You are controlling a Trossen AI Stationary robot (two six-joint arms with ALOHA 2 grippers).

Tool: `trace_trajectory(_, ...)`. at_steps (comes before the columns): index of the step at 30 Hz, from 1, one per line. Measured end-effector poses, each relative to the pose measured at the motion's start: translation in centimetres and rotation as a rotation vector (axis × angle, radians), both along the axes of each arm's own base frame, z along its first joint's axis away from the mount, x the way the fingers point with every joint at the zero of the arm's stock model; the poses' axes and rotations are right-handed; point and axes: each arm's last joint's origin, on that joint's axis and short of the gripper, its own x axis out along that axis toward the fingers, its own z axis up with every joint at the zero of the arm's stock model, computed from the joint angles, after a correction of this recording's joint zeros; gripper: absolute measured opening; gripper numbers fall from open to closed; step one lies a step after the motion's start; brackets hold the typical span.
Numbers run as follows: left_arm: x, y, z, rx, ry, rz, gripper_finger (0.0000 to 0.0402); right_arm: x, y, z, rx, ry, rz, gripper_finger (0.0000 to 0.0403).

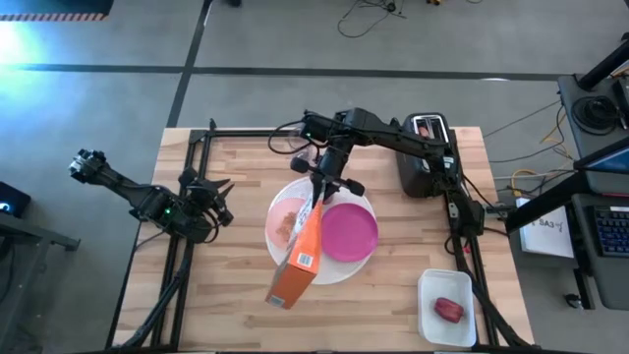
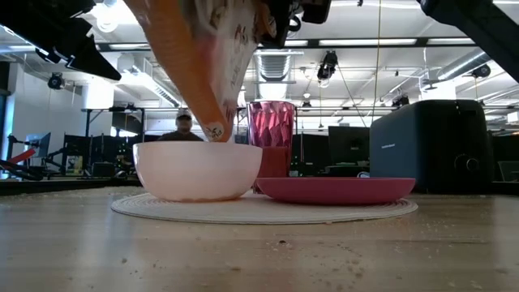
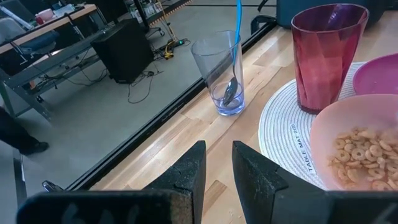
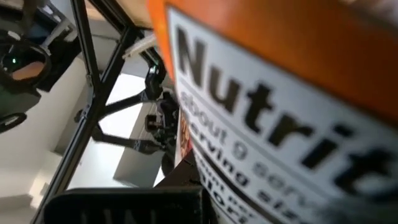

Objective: Arrange a breakfast setting
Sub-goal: Pour the cereal into the orange bowl

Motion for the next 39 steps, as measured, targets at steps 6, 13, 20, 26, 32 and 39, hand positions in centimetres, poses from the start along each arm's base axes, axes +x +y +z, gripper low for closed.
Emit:
trace_trajectory(6,0.0,0.0,0.0,0.0,0.001,0.0,0.0062,0.15,-0.07,-0.2,-0.006,-0.001,-0.001,0.0008)
trace_trajectory(13,0.0,0.0,0.0,-0.001,0.001,-0.001,0.0062,0.21,-0.04,-0.23,0.026,-0.011,0.016,0.0008)
trace_trajectory(20,0.0,0.0,0.0,-0.001,0.001,-0.001,0.0062,0.23,0.01,-0.26,0.019,-0.026,0.026,0.0008)
trace_trajectory(26,0.0,0.0,-0.01,-0.001,0.001,-0.001,0.0062,0.22,0.01,-0.24,0.005,-0.04,0.032,0.0008)
trace_trajectory(32,0.0,0.0,-0.01,-0.001,0.001,-0.001,0.0062,0.2,0.25,-0.25,0.001,-0.033,0.036,0.0008)
trace_trajectory(39,0.01,0.0,-0.01,-0.001,0.001,-0.001,0.0062,0.38,0.59,-0.4,-0.01,-0.04,0.048,0.0008)
